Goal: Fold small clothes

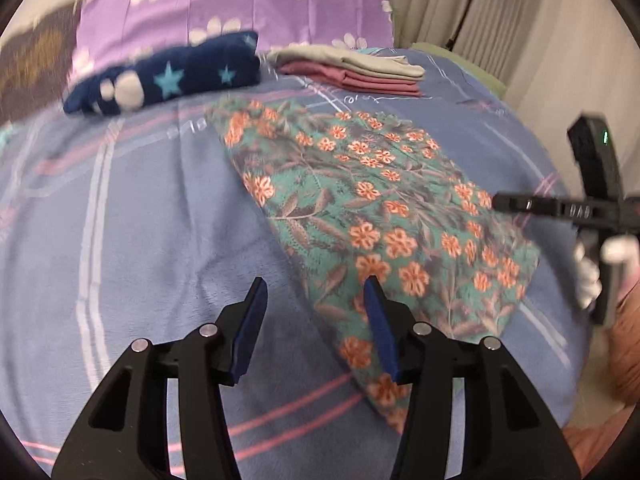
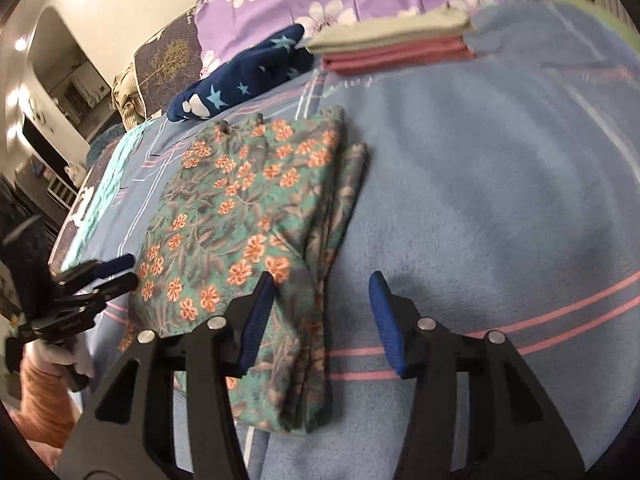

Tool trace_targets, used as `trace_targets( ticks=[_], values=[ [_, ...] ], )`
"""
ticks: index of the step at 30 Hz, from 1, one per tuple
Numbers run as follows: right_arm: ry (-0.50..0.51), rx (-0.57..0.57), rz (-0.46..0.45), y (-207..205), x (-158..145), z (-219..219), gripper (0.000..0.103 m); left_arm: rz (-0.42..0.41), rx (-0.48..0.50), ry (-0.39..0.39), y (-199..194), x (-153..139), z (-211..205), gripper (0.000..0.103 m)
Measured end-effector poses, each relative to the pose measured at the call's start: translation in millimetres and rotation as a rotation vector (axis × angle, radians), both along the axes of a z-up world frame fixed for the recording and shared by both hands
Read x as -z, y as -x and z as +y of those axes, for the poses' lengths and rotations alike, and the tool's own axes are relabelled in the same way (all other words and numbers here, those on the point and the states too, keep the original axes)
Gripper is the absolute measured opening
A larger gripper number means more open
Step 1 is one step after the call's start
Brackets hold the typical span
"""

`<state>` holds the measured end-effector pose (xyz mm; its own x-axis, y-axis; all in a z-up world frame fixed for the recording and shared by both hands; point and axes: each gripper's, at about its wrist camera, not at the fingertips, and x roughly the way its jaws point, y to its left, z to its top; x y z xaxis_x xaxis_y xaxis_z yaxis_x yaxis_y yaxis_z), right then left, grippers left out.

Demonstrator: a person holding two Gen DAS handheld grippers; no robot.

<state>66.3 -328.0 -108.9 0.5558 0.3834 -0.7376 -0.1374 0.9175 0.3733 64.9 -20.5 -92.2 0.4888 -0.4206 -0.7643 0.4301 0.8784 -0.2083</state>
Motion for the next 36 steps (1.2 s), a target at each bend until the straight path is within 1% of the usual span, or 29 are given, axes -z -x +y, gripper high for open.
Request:
trace_targets(
  ticks=[2,5,10,13,18,22,30,33,36],
  values=[
    [-0.015,-0.007,0.025,-6.6,6.6,-0.4,0.053,0.04,-0.007,0.06,-11.2,4.4,2.8,0.053],
    [-0.036,-0.02,0.033,-13.4,9.1,-1.8,0.055,0.08,-0.005,0.127,-25.4,9.0,3.4,0.054],
    [-0.043,-0.046,0.035,-26.4,9.6,1.3,0.059,0.121,0.006,0.138,-50.4,16.2,-2.6,0.056],
    [-0.039,-0.059,0.031,-34.9,9.4,4.6,0.061,0.145,0.008,0.163,-67.0,18.8,-5.6,0.059],
    [-0.036,-0.076,0.025,-49.2,9.3,10.8,0.063,0.163,0.016,0.173,-89.5,21.2,-9.0,0.06],
    [-0.043,-0.087,0.02,-58.3,10.0,12.6,0.064,0.157,0.018,0.17,-108.4,21.8,-10.1,0.06],
    [-0.092,-0.092,0.021,-87.9,16.4,17.4,0.065,0.15,0.005,0.173,-145.9,24.6,-16.2,0.06],
    [-0.109,-0.093,0.015,-98.9,17.3,20.0,0.065,0.134,0.016,0.157,-155.2,26.5,-22.3,0.06],
    [-0.099,-0.106,0.006,-104.4,17.0,23.0,0.062,0.12,0.033,0.132,-161.9,26.8,-27.5,0.06]
  ],
)
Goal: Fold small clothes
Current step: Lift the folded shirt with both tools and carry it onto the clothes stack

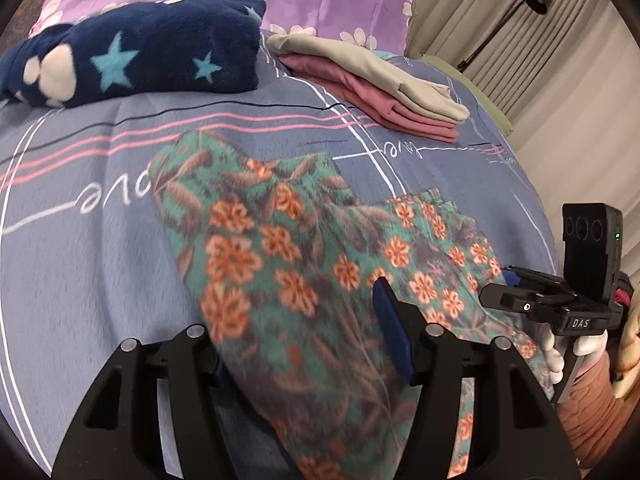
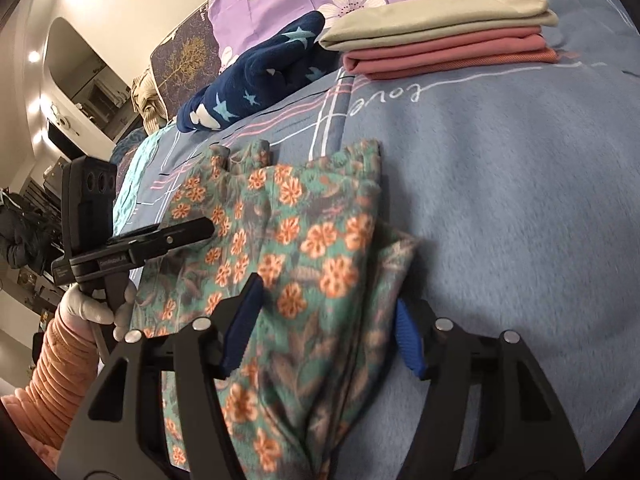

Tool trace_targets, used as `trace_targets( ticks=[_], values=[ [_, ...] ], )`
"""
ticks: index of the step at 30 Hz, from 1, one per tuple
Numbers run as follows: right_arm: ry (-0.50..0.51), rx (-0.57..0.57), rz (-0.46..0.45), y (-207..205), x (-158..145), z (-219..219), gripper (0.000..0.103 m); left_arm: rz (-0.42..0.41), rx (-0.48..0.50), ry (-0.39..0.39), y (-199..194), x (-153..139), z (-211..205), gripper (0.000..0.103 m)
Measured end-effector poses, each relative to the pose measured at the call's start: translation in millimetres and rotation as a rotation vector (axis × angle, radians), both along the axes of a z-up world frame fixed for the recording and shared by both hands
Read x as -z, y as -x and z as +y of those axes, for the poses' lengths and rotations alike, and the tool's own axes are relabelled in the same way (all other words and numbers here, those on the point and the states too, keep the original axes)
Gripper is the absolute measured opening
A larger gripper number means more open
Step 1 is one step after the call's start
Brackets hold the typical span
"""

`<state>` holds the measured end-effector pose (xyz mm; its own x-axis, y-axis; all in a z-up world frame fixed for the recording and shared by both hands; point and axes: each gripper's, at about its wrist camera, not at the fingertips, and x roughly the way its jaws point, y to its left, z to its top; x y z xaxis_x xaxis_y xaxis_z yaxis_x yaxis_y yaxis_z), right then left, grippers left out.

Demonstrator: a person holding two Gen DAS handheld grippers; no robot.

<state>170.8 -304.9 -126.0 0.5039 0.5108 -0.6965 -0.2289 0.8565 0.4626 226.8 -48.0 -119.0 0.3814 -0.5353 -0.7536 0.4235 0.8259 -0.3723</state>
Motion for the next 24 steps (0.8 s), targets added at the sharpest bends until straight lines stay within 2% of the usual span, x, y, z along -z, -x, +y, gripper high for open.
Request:
trace_targets(
  ticks=[5,7,9,10,12,15,24],
  values=[
    [-0.001,-0.023,-0.01,-4.6,0.9,1.4,0.058,-0.011,0.013,-0.021,-5.0,-0.3,-2.0,0.057],
    [0.01,-0.027,-0.011,-6.8,0.7,2.9,0.047,-0.024,0.007,-0.044,-5.7,-0.4,-3.3,0.052],
    [-0.001,-0.033,-0.007,-8.5,-0.5,4.4,0.03,-0.04,-0.012,-0.075,-5.4,-2.2,-3.3,0.038],
    [-0.01,-0.036,-0.012,-7.2,-2.8,6.0,0.024,-0.043,-0.018,-0.08,-5.0,-3.3,-2.9,0.034],
    [0.039,-0.03,-0.06,0.0,-12.2,11.9,0.02,-0.053,-0.028,-0.074,-1.9,-9.3,-0.9,0.02],
    [0.09,-0.028,-0.15,15.7,-31.4,19.8,0.019,-0.105,-0.023,-0.079,7.1,-25.7,-1.7,0.015],
    [0.101,0.029,-0.346,58.6,-95.8,5.3,0.017,-0.292,0.005,-0.033,35.4,-100.8,-14.9,0.012]
  ],
)
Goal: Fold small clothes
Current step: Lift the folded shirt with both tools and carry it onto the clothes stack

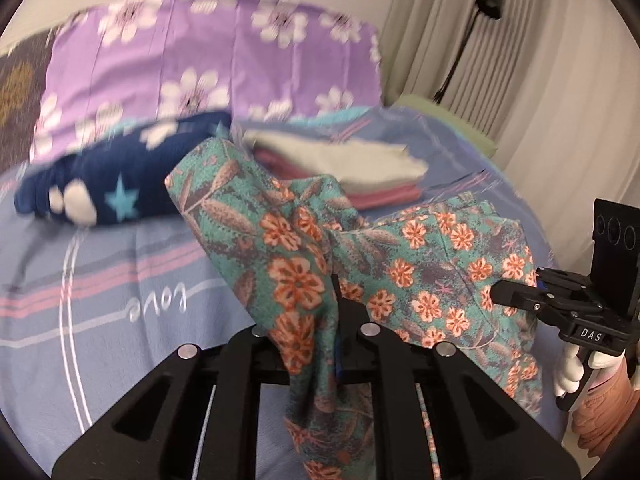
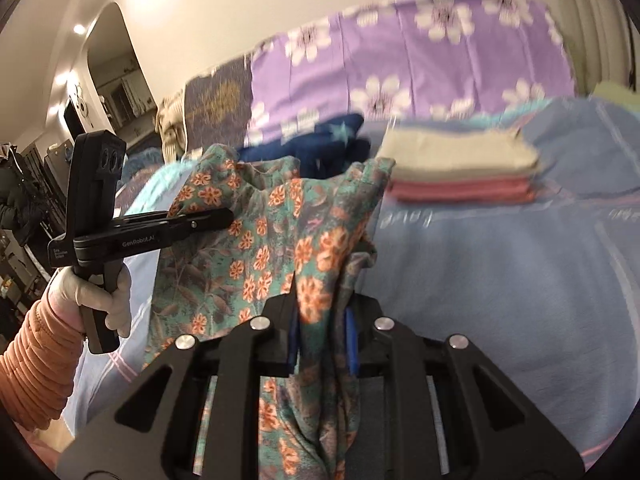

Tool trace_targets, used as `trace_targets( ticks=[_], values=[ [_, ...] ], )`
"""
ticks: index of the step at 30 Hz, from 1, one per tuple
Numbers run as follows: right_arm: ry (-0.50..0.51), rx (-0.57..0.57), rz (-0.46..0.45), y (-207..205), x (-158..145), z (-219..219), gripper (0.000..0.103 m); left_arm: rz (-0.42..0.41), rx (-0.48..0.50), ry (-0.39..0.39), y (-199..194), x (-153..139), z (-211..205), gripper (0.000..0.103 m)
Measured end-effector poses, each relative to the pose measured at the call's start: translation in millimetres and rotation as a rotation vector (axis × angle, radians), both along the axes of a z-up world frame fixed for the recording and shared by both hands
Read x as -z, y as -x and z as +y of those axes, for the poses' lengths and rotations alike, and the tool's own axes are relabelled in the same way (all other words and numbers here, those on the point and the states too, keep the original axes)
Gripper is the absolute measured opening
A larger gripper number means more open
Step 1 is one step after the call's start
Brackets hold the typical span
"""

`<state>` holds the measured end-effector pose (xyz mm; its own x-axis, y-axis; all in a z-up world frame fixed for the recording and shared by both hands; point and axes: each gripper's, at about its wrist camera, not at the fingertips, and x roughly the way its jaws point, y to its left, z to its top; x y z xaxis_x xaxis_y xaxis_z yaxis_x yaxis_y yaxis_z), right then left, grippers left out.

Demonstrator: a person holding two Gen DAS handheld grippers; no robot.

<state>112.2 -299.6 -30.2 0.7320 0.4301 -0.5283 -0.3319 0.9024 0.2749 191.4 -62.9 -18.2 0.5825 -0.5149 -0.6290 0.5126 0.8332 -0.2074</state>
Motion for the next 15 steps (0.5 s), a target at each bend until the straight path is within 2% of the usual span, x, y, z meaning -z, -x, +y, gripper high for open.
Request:
trace_targets(
  ticks=[4,8,12,15],
  values=[
    [0.019,0.042,-0.08,10.9,-31.5,-15.1,0.017,-0.073,0.028,0.0,2.5,-34.8,-24.5,0.011],
    [0.074,0.111,-0.166,5.0,-67.0,-31.1,0.017,-0.13,0.059,-0.02,-7.2,-66.0,-53.6,0.011],
    [0.126,0.169,-0.245,-10.4,-101.4,-46.3,0.017,-0.175,0.072,-0.029,-30.6,-103.7,-82.0,0.011],
    [0.142,0.228,-0.282,-38.2,-128.7,-61.6,0.017,-0.179,0.063,-0.022,-59.3,-130.7,-98.8,0.011]
  ],
)
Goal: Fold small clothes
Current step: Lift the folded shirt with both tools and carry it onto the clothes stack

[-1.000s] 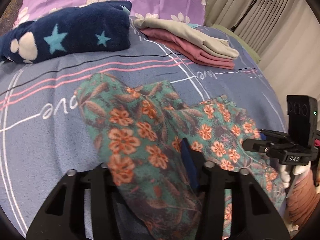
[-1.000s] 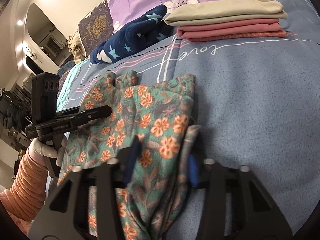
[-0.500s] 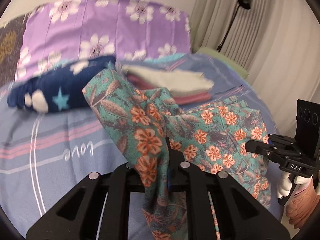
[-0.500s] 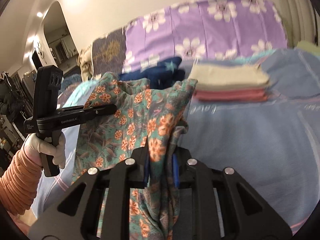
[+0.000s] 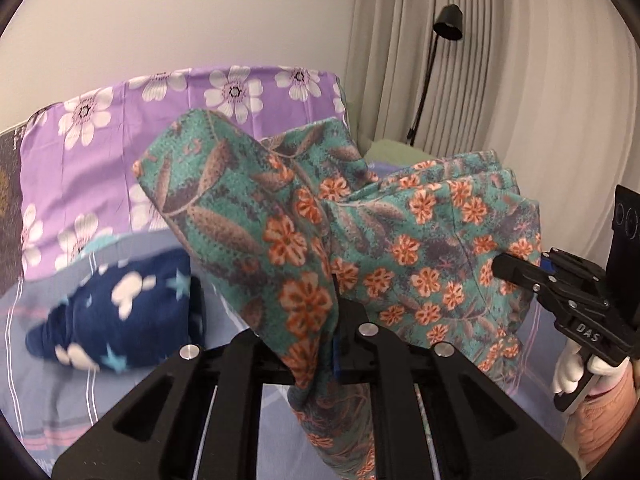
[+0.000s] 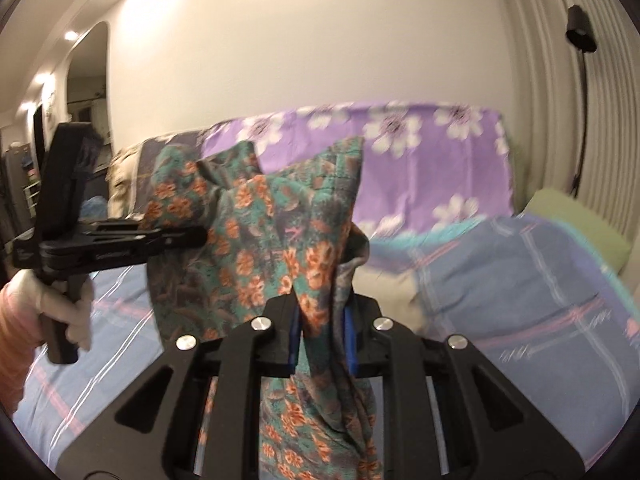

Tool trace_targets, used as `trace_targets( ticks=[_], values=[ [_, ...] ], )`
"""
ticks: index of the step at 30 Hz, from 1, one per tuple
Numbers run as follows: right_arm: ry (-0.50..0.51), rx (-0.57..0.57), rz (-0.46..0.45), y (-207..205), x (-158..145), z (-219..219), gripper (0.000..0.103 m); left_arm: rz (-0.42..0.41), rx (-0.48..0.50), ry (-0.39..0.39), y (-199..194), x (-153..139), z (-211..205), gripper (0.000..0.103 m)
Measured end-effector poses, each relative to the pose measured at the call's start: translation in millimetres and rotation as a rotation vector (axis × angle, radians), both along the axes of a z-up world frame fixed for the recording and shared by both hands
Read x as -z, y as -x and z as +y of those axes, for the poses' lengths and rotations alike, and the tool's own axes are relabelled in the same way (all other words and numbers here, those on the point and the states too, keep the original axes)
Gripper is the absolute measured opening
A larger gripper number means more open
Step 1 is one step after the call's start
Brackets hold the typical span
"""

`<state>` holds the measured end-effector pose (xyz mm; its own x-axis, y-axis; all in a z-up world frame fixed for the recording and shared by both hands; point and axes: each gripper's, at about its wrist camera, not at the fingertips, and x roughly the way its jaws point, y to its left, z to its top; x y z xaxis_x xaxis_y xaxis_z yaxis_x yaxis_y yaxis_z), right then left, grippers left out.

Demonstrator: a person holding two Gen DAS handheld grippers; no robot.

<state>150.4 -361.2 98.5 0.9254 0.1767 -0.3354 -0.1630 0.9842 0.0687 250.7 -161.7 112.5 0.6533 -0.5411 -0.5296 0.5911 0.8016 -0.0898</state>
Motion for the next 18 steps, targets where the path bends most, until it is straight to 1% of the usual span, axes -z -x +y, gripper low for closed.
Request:
trace_targets(
  ticks=[2,4,7,10,11,12,13,14,15,16,17,18],
  values=[
    [-0.018,0.029,-0.009,-27.5,-14.1,-10.6,0.017,-0.011,-0.017,-0.011,-23.1,-15.8,-12.5,0.011],
    [-0.04,0.05,-0.016,-53.3,-23.5,-19.5,0.017,-0.046,-0.04,-0.048,-43.6,-29.9,-26.6,0.011],
    [-0.059,0.081,-0.027,-84.9,-28.6,-29.9,0.017,-0.097,-0.064,-0.1,-69.9,-42.6,-43.4,0.011],
    [-0.066,0.111,-0.029,-121.1,-26.4,-36.2,0.017,-0.131,-0.094,-0.149,-97.0,-43.7,-57.7,0.011],
    [-0.065,0.126,-0.02,-139.5,-22.7,-37.7,0.017,-0.141,-0.106,-0.168,-107.3,-40.4,-62.3,0.013],
    [-0.068,0.136,-0.006,-156.9,-17.5,-38.9,0.018,-0.156,-0.137,-0.201,-124.0,-32.7,-67.5,0.02],
    [-0.066,0.153,0.014,-173.8,-10.6,-39.4,0.025,-0.168,-0.173,-0.233,-136.0,-25.1,-70.3,0.028],
    [-0.038,0.206,0.067,-199.1,1.2,-41.3,0.036,-0.181,-0.233,-0.283,-150.0,-14.6,-71.8,0.054],
    [-0.015,0.263,0.127,-218.8,12.9,-44.2,0.039,-0.192,-0.315,-0.345,-164.3,1.4,-71.7,0.062],
    [-0.01,0.307,0.178,-231.2,26.6,-49.1,0.038,-0.183,-0.353,-0.381,-174.1,17.7,-69.5,0.062],
    [-0.034,0.332,0.221,-236.7,45.6,-55.7,0.038,-0.185,-0.372,-0.38,-179.6,31.5,-67.1,0.062],
    [-0.062,0.325,0.242,-235.7,60.7,-59.2,0.038,-0.163,-0.368,-0.381,-182.8,46.2,-63.3,0.062]
  ],
)
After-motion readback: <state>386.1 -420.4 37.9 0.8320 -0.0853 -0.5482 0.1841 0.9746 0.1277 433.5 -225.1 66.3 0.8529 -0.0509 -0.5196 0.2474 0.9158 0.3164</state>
